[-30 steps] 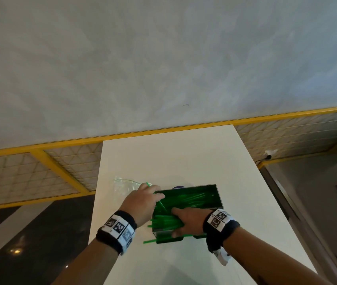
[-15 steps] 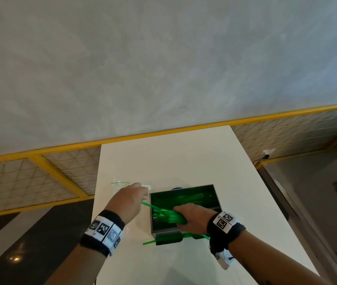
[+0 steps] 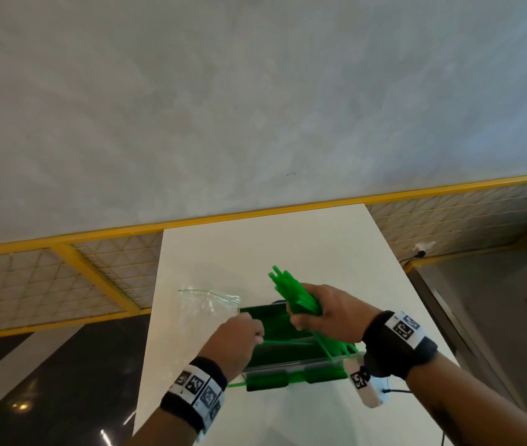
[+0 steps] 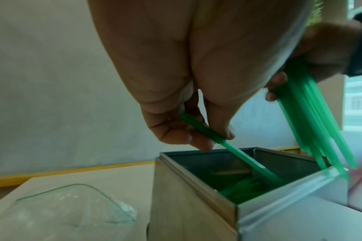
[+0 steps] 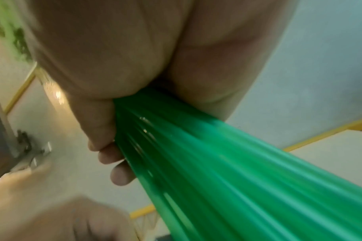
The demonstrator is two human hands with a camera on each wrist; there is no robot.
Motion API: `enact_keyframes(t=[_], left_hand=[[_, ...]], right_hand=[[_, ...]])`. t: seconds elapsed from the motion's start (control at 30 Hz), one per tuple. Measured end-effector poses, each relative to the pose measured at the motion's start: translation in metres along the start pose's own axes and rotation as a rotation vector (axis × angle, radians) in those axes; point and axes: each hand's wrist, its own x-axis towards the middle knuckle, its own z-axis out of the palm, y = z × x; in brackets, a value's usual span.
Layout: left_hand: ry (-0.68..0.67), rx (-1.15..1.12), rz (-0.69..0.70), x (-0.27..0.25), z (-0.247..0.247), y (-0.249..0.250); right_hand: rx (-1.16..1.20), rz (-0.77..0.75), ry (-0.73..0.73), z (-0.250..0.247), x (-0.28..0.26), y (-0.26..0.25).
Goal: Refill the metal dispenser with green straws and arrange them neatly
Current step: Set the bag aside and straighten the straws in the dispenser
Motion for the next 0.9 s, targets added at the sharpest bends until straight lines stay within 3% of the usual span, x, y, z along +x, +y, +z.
enact_keyframes(t=[0.2, 0.27, 0.4, 0.47, 0.6, 0.7, 0.8, 0.9], left_hand=[[-0.195, 0.090, 0.058, 0.015, 0.021, 0.024], [-0.136, 0.084, 0.049, 0.014, 0.022, 0.023], [0.227, -0.032, -0.097, 0.001, 0.004, -0.002], [0.304, -0.113, -0.203, -0.010, -0.002, -0.020], [0.265, -0.174, -0.336, -0.034, 0.004, -0.051], [0.292, -0.278, -0.394, -0.049, 0.007, -0.062], [0.259, -0.379, -0.326, -0.057, 0.008, -0.054], [0.215, -0.298, -0.194, -0.056, 0.015, -0.040]], right_hand=[[0.047, -0.056, 0.133, -0.031, -0.002, -0.022], [-0.035, -0.042, 0.136, -0.033, 0.007, -0.024], [-0.235, -0.007, 0.007, -0.004, 0.032, -0.016], [-0.297, -0.023, -0.099, 0.021, 0.048, -0.007], [-0.369, -0.028, -0.269, 0.069, 0.076, 0.009], [-0.568, 0.062, -0.415, 0.093, 0.088, 0.028], [-0.630, 0.139, -0.460, 0.105, 0.090, 0.049], [-0.632, 0.151, -0.453, 0.108, 0.089, 0.069]])
